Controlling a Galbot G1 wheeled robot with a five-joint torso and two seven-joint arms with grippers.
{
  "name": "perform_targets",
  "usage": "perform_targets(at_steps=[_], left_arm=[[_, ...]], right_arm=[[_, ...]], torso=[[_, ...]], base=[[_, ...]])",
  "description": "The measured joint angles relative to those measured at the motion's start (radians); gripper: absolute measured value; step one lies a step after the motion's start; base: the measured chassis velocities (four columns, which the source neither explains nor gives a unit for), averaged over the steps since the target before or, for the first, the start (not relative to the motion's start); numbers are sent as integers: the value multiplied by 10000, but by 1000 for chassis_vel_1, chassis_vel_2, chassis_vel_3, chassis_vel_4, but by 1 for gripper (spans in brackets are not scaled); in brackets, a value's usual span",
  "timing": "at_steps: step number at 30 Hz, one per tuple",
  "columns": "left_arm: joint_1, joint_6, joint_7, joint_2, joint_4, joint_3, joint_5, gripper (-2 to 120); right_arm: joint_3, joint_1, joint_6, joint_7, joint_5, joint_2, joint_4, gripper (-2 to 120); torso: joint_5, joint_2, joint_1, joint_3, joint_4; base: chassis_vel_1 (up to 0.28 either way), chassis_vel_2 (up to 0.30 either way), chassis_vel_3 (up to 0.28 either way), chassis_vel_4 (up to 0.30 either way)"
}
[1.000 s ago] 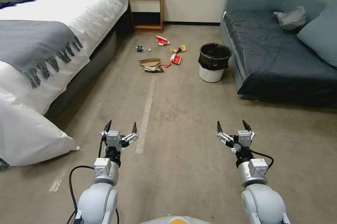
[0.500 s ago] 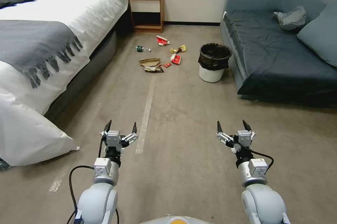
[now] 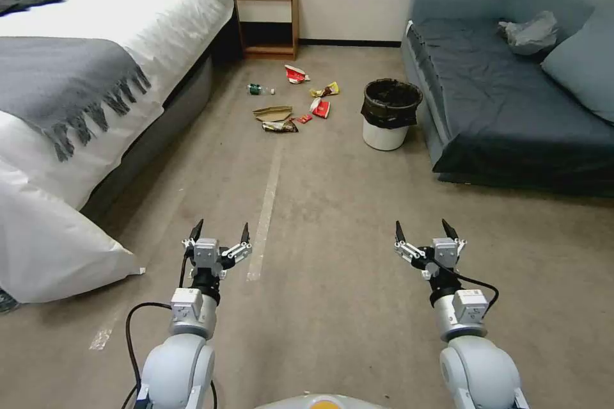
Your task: Pick up the trash can from the floor.
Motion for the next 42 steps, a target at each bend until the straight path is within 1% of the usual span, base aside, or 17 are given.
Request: perform_targets(at_steps=[1, 3, 4, 6, 7, 9, 10, 12, 17, 18, 19, 21, 23, 26, 27, 30, 42], left_arm=[[0, 0, 0, 0, 0, 0, 0, 100], [279, 106, -293, 285, -434, -101, -744, 100], [279, 106, -293, 285, -434, -101, -744, 100], [582, 225, -628, 602, -935, -216, -1576, 100], [582, 225, -628, 602, -935, -216, -1576, 100], [865, 346, -935, 893, -1387, -321, -2340, 100], [865, 346, -935, 893, -1387, -321, -2340, 100], [1171, 461, -1259, 1210, -1873, -429, -3160, 100], [1407, 527, -1508, 1503, -2241, -521, -3840, 100], [1517, 534, -1589, 1736, -2380, -578, -4213, 100], [1517, 534, -1589, 1736, -2380, -578, -4213, 100], [1836, 552, -1839, 2415, -2825, -766, -5304, 100], [1891, 503, -1924, 2596, -2886, -810, -5601, 100], [1918, 426, -1941, 2662, -2886, -821, -5713, 100], [1918, 413, -1941, 2662, -2886, -821, -5714, 100], [1915, 399, -1932, 2653, -2886, -823, -5672, 100], [1929, 358, -1877, 2506, -2864, -785, -5391, 100]], right_arm=[[0, 0, 0, 0, 0, 0, 0, 100], [162, -697, 21, -133, 183, 124, 600, 100], [162, -697, 21, -133, 183, 124, 600, 100], [367, -1597, 52, -300, 420, 290, 1373, 100], [367, -1597, 52, -300, 420, 290, 1373, 100], [533, -2333, 80, -438, 615, 426, 2009, 100], [533, -2333, 80, -438, 615, 426, 2009, 100], [726, -3195, 110, -597, 840, 577, 2738, 100], [948, -4171, 143, -783, 1096, 751, 3574, 100], [1052, -4620, 160, -865, 1214, 836, 3948, 100], [1052, -4620, 160, -865, 1214, 836, 3948, 100], [1148, -5051, 175, -943, 1329, 900, 4232, 100], [1152, -5069, 178, -947, 1336, 900, 4242, 100], [1216, -4979, 246, -1124, 1518, 903, 4241, 100], [1272, -4807, 333, -1278, 1680, 915, 4242, 100], [1314, -4661, 393, -1398, 1806, 923, 4228, 100], [1341, -4573, 472, -1406, 1916, 914, 4181, 100]], torso=[[0, 0, 0, 0, 0], [-6, 0, 0, -1, 0], [-6, 0, 0, -1, 0], [-3, 0, 0, 0, 1], [-3, 0, 0, 0, 1], [-4, 0, 0, 0, 1], [-4, 0, 0, 0, 1], [-3, 0, -1, -1, 1], [-2, 0, -1, -1, 2], [-14, 0, 0, -1, -1], [-14, 0, 0, -1, -1], [-3, 0, 0, -1, 0], [4, 0, 0, -1, 2], [-5, 0, 0, -1, -3], [-1, 0, 0, -1, 3], [-3, 0, -1, 0, 2], [-2, 0, -1, -1, 0]], base=[[0, 0, 0, 0], [0, 0, 0, 0], [0, 0, 0, 0], [0, 0, 0, 0], [0, 0, 0, 0], [0, 0, 0, 0], [0, 0, 0, 0], [0, 0, 0, 0], [0, 0, 0, 0], [0, 0, 0, 0], [0, 0, 0, 0], [0, 0, 0, 0], [0, 0, 0, 0], [0, 0, 0, 0], [0, 0, 0, 0], [0, 0, 0, 0], [0, 0, 0, 0]])
